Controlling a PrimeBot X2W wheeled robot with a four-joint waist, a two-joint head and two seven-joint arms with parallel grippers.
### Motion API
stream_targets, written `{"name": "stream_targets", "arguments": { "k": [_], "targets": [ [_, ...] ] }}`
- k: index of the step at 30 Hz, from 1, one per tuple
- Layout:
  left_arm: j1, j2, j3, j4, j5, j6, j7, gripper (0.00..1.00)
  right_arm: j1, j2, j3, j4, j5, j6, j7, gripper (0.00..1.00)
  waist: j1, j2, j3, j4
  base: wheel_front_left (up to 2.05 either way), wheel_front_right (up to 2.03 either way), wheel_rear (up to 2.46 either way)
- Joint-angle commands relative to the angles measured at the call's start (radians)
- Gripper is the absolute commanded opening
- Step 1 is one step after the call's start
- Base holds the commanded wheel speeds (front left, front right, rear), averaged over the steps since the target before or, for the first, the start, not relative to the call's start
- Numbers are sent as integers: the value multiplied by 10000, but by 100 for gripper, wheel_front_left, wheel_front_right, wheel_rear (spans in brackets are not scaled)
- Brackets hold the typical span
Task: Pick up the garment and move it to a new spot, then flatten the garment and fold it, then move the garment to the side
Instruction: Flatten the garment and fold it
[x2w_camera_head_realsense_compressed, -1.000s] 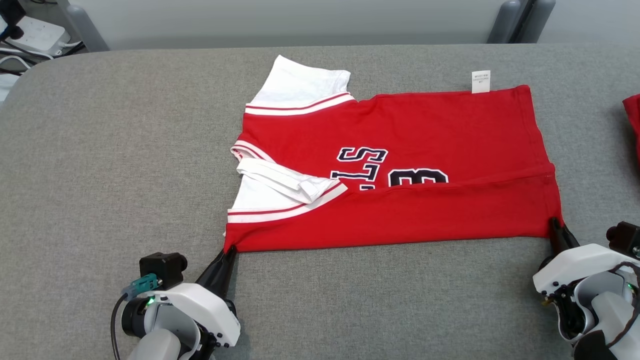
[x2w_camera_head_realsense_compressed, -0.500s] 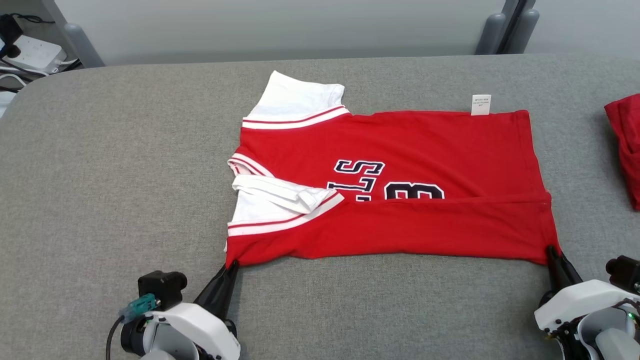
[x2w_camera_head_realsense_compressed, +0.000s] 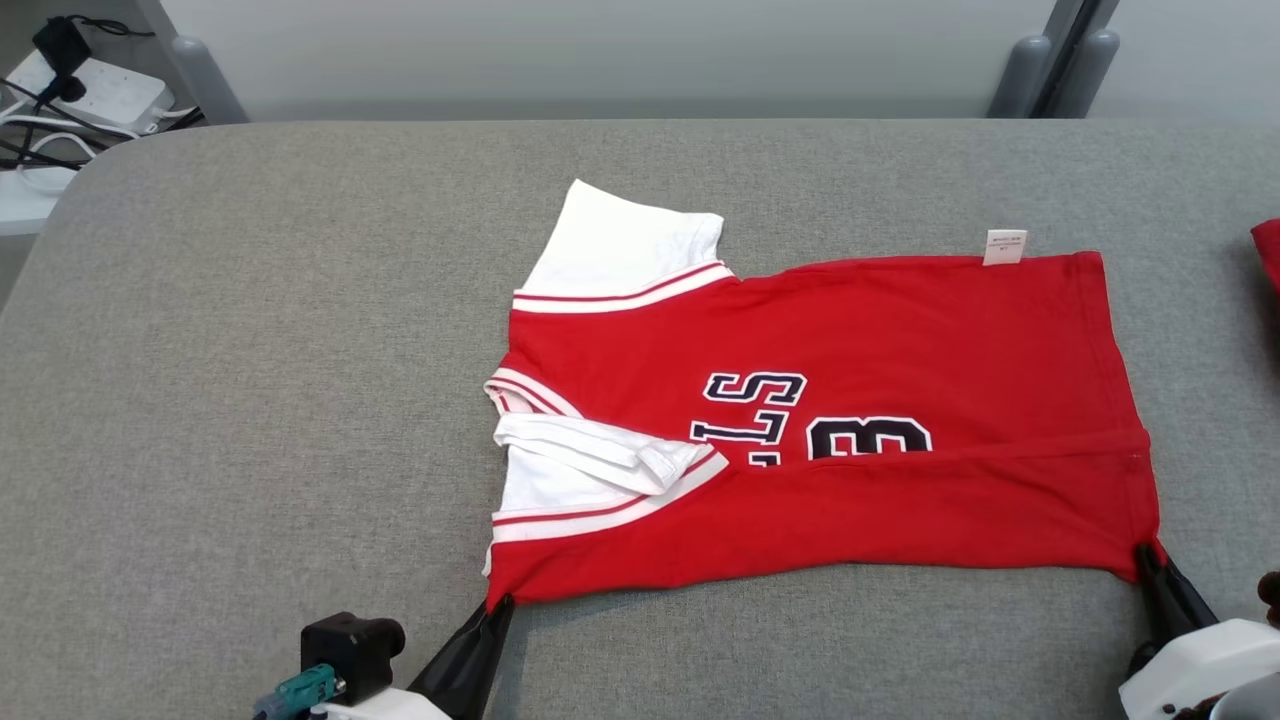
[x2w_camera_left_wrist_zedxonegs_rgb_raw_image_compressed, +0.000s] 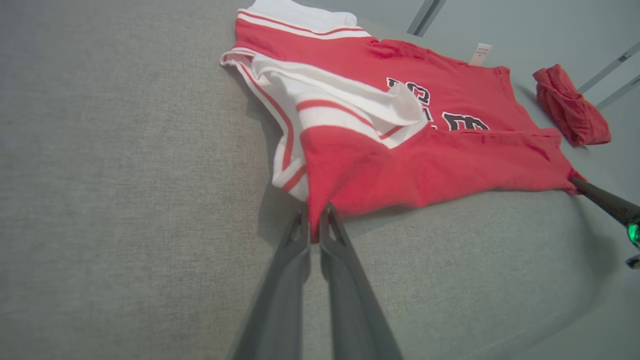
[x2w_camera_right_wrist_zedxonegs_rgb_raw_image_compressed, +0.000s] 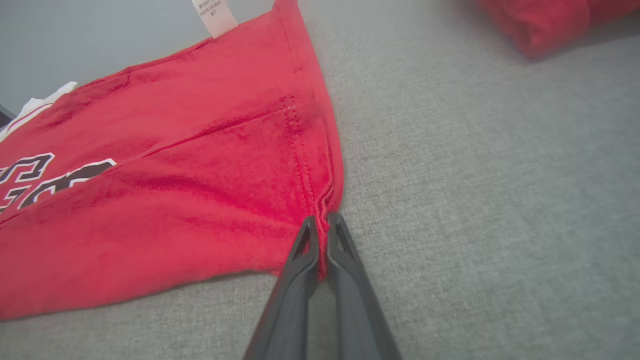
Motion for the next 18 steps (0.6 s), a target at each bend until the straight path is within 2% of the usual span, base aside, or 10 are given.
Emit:
{"name": "stream_targets", "arguments": {
  "k": [1,9,13,18],
  "targets": [
    [-62,189,279,-485,38,151,150,0,308,-411,307,-232,89,-2,-28,0,0,0,-24,86,0,0,0],
    [297,520,195,-1075,142,536,803,0,1107,-1040,485,-833,471,-2,311,0,0,0,-100,222,0,0,0],
    [311,508,351,-827,184,805,724,0,1284,-1049,492,-1062,588,-2,528,0,0,0,-168,107,0,0,0],
    [265,451,341,-394,90,790,709,0,1370,-897,536,-1218,586,-2,732,0,0,0,-256,-20,0,0,0]
  ]
}}
